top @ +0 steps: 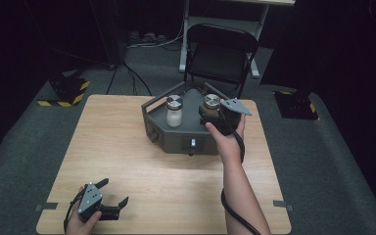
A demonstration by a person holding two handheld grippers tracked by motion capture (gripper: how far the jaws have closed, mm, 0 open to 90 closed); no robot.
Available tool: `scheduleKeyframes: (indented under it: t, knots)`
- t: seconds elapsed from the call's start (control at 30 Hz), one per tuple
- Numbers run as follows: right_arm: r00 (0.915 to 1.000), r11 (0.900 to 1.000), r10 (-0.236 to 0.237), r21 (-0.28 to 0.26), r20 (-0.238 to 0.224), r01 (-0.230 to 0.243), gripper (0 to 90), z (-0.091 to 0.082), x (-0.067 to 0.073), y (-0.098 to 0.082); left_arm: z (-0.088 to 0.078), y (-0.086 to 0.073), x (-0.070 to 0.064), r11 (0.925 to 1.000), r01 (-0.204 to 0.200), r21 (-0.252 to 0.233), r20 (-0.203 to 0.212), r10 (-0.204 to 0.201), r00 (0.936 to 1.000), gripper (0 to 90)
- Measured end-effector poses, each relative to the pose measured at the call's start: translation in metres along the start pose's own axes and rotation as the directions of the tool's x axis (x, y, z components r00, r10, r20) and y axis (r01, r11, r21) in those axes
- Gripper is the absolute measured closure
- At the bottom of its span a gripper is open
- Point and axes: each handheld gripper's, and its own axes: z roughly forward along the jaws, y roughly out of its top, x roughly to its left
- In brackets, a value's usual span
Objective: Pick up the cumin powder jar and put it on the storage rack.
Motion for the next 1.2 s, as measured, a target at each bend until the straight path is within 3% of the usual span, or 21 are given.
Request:
scheduleKeyframes:
  t: [0.23,0.67,1.2]
  knots:
    - [1.0000,1.000,0.001,-0.006,-0.004,-0.002,0.3,-0.014,0.003,-0.005,0.000,0.001,-0.001,1.0000,-0.004,0.003,-0.001,0.004,1.0000,0.6]
    - [0.9985,0.999,-0.048,-0.017,-0.026,0.047,0.3,-0.037,0.009,-0.014,0.001,0.002,-0.001,0.9998,-0.016,0.008,0.002,0.016,0.9999,0.6]
    - [0.9978,0.999,-0.035,-0.018,-0.056,0.034,0.3,-0.063,0.010,-0.044,0.002,0.002,-0.003,0.9996,-0.027,0.009,0.006,0.027,0.9996,0.6]
